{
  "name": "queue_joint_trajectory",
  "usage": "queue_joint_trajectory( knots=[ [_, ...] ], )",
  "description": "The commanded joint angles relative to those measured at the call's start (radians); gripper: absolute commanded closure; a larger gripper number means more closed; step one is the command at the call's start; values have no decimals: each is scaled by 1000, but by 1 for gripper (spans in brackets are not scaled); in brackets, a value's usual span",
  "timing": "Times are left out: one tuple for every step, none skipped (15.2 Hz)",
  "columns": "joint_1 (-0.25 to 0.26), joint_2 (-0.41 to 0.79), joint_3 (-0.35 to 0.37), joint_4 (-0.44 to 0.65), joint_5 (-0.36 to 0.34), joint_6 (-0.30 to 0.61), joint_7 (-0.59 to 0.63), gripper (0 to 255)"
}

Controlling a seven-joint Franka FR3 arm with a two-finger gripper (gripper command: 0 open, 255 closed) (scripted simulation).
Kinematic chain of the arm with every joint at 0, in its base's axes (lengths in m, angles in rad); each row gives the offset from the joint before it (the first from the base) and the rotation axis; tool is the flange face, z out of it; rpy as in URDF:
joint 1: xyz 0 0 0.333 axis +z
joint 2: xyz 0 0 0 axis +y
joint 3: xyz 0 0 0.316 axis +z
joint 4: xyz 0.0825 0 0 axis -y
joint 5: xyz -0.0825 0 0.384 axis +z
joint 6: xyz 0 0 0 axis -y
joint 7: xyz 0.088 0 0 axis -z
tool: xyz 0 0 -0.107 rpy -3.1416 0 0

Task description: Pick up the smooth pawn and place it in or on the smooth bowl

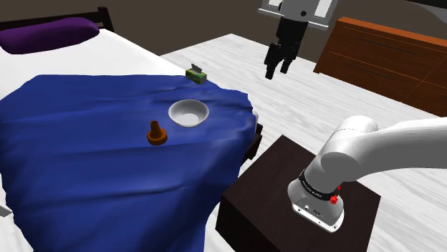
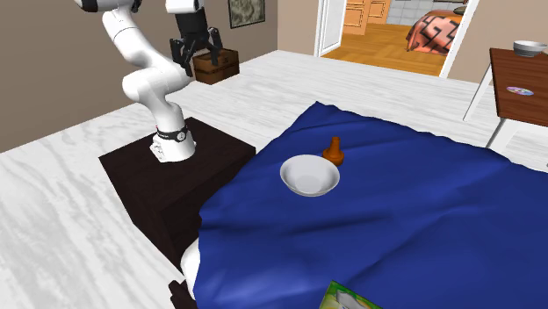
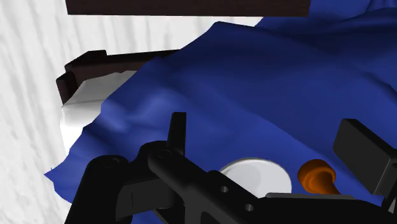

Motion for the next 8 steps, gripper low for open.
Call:
queue_joint_trajectory(
  knots=[
    [0, 0, 0, 0, 0, 0, 0, 0],
    [5, 18, 17, -7, 11, 27, 19, 0],
    [10, 37, 34, -12, 21, 53, 38, 0],
    [15, 57, 51, -16, 31, 80, 56, 0],
    [20, 79, 68, -19, 40, 107, 74, 0],
    [25, 102, 85, -20, 49, 134, 93, 0],
    [29, 127, 102, -20, 57, 160, 111, 0],
    [34, 153, 118, -19, 64, 186, 129, 0]
  ],
)
